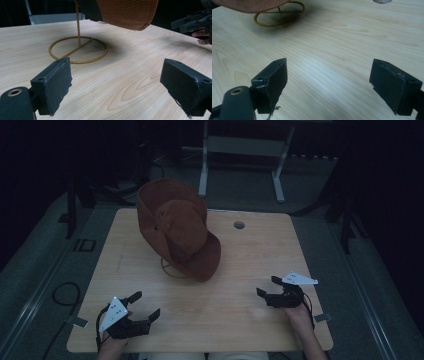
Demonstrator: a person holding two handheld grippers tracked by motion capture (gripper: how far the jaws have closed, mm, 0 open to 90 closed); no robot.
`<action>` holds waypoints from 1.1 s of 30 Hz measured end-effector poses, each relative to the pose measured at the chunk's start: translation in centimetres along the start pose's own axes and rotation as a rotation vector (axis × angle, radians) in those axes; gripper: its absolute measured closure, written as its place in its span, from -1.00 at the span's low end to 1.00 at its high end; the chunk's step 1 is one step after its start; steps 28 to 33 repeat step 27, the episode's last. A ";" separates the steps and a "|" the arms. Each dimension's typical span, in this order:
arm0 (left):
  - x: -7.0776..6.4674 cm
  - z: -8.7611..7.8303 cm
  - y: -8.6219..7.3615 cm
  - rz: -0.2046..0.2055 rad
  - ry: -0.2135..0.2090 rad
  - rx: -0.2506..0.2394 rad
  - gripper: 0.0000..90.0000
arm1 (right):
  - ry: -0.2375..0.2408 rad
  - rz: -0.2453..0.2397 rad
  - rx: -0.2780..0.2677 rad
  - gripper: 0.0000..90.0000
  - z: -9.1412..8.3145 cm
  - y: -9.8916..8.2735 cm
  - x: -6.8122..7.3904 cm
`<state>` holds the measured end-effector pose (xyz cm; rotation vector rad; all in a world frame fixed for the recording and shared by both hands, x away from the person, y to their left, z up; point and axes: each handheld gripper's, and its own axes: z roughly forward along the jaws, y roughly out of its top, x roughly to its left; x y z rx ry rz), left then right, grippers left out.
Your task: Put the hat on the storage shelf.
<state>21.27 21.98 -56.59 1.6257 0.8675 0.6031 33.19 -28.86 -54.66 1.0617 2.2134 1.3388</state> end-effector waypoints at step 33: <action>0.3 -0.1 -0.2 -0.009 0.034 0.004 -0.75 | -0.226 -0.006 0.001 -0.68 -2.3 -3.2 -1.7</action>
